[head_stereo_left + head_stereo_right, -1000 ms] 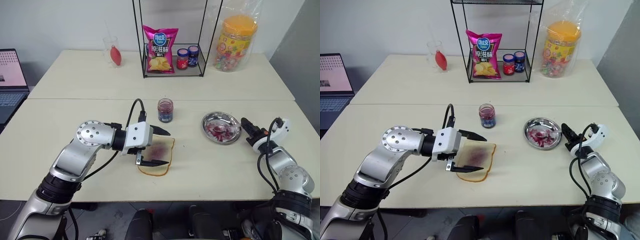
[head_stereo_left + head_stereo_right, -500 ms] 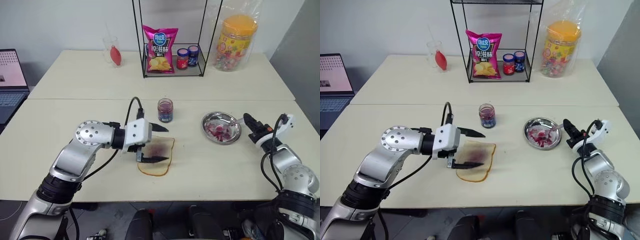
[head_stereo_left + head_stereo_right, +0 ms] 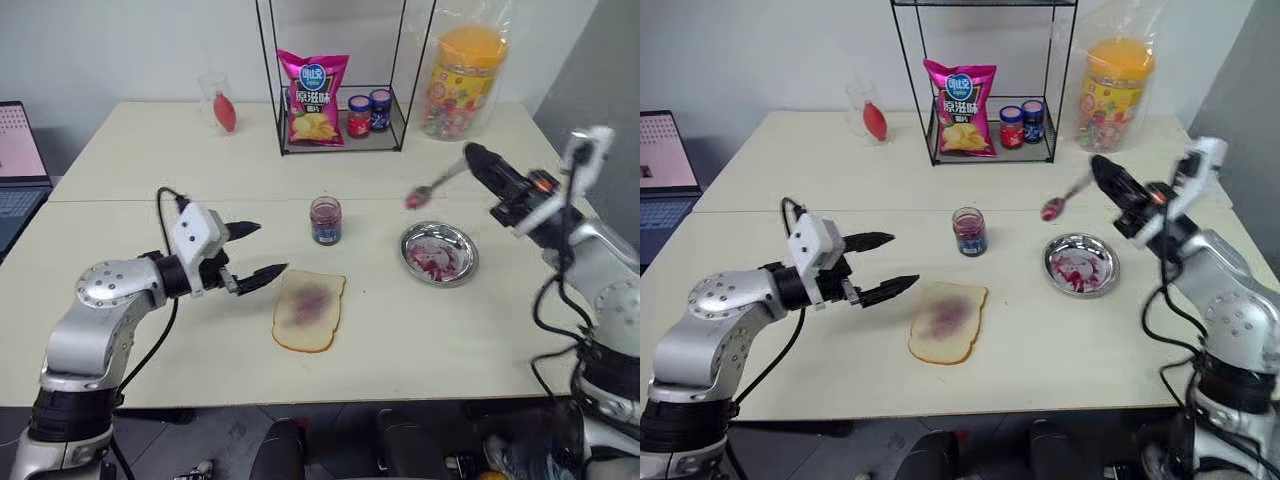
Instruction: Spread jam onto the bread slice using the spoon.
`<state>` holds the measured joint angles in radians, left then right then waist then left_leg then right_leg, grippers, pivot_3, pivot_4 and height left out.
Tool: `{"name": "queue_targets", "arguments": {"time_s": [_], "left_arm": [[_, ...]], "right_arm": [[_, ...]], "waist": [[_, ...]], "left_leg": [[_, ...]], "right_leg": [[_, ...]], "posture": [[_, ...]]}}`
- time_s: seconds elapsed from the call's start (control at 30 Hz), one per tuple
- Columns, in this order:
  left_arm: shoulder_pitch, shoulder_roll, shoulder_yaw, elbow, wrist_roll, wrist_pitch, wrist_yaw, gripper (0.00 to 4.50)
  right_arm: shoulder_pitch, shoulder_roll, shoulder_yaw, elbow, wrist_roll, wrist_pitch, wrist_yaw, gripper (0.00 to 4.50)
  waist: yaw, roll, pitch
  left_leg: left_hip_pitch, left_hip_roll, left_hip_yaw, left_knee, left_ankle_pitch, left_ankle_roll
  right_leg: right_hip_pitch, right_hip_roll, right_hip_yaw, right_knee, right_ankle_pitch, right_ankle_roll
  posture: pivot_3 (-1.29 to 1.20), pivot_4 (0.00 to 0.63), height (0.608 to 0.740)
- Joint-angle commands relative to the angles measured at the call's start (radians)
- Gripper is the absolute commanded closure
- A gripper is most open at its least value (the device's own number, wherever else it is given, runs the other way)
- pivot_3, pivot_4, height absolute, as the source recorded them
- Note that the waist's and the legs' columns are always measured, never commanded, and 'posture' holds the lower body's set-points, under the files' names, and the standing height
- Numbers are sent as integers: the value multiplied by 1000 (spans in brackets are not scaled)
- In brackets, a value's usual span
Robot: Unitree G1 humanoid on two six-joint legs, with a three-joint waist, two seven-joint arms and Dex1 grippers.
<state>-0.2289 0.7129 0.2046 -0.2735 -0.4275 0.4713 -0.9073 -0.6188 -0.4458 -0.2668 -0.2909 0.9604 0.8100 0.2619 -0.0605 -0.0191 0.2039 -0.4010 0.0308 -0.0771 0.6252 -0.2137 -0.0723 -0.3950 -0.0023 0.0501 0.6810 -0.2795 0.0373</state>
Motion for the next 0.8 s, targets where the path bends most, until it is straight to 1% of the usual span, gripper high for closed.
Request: {"name": "queue_targets", "arguments": {"time_s": [0.03, 0.13, 0.23, 0.33, 0.4, 0.6, 0.8], "left_arm": [[41, -11, 70, -43, -45, 4, 38, 0], [71, -2, 65, -65, -44, 0, 45, 0], [76, -1, 55, -82, -47, 3, 57, 0], [76, 1, 47, -101, -49, 10, 66, 0], [72, 4, 38, -111, -48, 12, 69, 0], [47, 0, 21, -107, -46, 18, 78, 0], [28, -3, 1, -92, -35, 9, 79, 0]], "right_arm": [[-132, 43, 132, 94, -133, -76, 44, 4453], [-214, 80, 197, 215, -223, -142, 97, 4453], [-257, 107, 253, 315, -313, -216, 148, 4453], [-283, 125, 316, 409, -414, -302, 205, 4453], [-291, 140, 338, 458, -455, -342, 237, 4453], [-302, 181, 357, 546, -543, -425, 288, 4453], [-314, 201, 415, 605, -654, -512, 343, 4453]], "waist": [[3, 0, 0], [15, 0, 0], [26, -1, 0], [27, -1, 0], [27, -1, 0], [27, -1, 0], [27, -1, 0]], "left_leg": [[0, 0, 0, 0, 0, 0], [-1, 0, -1, -1, 0, 0], [-4, -1, -1, 0, 0, 0], [-9, -1, -1, 0, 0, 0], [-10, -1, -1, 0, 0, 0], [-11, 0, -1, 0, 0, 0], [-11, 0, -1, 0, 0, 0]], "right_leg": [[0, 0, 0, 0, 0, 0], [-1, 0, -1, -1, 0, 0], [-2, -1, -2, -1, 1, -2], [-8, -1, -2, 0, 3, -4], [-10, -1, -2, 0, 3, -5], [-11, -1, -3, 0, 3, -5], [-11, -1, -3, 0, 4, -5]], "posture": [[0, 150, 740], [0, 150, 740], [0, 150, 740], [0, 150, 740], [0, 150, 740], [0, 150, 740], [0, 150, 740]]}}
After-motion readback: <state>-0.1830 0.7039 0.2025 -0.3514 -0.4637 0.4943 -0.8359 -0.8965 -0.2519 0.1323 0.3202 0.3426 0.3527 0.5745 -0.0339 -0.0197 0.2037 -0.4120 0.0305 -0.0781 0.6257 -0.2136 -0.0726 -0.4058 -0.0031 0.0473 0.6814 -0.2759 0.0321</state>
